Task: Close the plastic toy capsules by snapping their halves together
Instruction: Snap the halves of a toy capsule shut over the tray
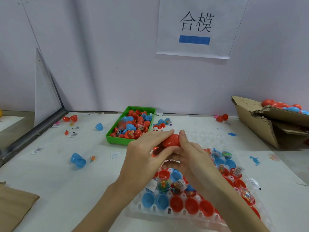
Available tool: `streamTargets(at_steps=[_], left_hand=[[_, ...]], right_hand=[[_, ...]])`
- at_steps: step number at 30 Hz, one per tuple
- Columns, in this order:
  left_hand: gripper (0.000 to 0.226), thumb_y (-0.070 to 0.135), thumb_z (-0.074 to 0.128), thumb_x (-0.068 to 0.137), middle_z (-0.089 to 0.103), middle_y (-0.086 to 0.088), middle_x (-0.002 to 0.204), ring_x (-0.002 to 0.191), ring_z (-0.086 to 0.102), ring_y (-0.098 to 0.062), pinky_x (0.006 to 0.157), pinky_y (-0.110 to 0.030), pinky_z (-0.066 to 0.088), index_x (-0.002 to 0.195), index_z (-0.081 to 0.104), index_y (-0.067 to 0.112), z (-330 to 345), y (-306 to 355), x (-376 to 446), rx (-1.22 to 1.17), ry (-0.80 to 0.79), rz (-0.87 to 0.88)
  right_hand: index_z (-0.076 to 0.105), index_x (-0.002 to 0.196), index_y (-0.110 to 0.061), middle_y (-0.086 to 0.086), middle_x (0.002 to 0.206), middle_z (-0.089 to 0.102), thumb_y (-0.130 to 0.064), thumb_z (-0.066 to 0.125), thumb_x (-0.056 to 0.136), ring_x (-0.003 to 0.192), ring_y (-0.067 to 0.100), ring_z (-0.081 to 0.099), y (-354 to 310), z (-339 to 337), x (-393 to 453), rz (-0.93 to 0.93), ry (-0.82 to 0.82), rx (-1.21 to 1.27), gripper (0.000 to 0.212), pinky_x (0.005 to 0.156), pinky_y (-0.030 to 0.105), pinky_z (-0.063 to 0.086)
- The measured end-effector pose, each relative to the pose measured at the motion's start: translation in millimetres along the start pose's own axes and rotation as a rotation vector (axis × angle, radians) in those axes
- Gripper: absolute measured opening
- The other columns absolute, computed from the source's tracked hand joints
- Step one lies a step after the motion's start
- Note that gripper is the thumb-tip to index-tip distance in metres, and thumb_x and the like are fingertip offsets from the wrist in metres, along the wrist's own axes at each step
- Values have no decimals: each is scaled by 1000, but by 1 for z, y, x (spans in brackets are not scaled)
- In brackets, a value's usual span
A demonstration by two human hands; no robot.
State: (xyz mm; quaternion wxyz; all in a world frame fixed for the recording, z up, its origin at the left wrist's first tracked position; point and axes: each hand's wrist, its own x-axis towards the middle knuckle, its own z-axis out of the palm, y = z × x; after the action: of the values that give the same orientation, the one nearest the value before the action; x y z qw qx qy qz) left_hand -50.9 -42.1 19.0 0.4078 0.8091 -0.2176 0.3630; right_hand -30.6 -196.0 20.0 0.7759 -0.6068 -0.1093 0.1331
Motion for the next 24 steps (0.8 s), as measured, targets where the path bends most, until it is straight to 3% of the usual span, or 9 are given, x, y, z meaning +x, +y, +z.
streamTargets(at_steps=[2, 4, 8, 11, 19, 24], left_hand=[[42, 28, 78, 86, 77, 1, 117, 111, 70, -8, 97, -22, 56, 125, 75, 11, 0, 0, -1, -46, 0, -13], [42, 26, 79, 85, 77, 2, 117, 112, 69, -7, 97, -22, 56, 124, 75, 11, 0, 1, 0, -89, -2, -29], [40, 21, 76, 88, 75, 5, 122, 119, 67, -5, 103, -22, 52, 126, 74, 11, -2, 5, 2, -158, -13, -1], [39, 18, 74, 92, 72, 4, 129, 126, 63, -10, 108, -26, 49, 130, 71, 10, -3, 7, 4, -180, -50, 28], [41, 27, 70, 96, 65, 10, 138, 136, 55, -15, 114, -29, 44, 136, 66, 19, -5, 7, 6, -245, -152, -46], [41, 28, 71, 95, 65, 12, 129, 129, 58, -14, 106, -18, 44, 134, 65, 19, 0, 6, 5, -276, -180, -97]], right_hand=[[83, 95, -21, 14, 103, 78, -55, 46, 97, 97, 26, 76, -7, -1, -1, 60, -47, 72, 51, 77, 30, 60], [83, 99, -15, 17, 108, 77, -53, 55, 98, 99, 26, 76, -14, -5, -2, 141, -109, 190, 47, 78, 32, 60], [66, 130, -1, 17, 123, 67, -42, 65, 99, 114, 28, 65, -24, -14, -9, 245, -342, 414, 51, 100, 41, 51], [65, 127, -2, 13, 120, 65, -36, 72, 96, 109, 26, 62, -24, -17, -11, 300, -411, 513, 47, 106, 41, 46], [70, 125, -1, 13, 116, 68, -26, 85, 84, 114, 23, 66, -22, -18, -10, 245, -356, 598, 49, 111, 39, 48], [77, 114, -3, 10, 110, 71, -34, 68, 90, 110, 20, 68, -22, -14, -9, 114, -289, 420, 40, 97, 30, 55]])
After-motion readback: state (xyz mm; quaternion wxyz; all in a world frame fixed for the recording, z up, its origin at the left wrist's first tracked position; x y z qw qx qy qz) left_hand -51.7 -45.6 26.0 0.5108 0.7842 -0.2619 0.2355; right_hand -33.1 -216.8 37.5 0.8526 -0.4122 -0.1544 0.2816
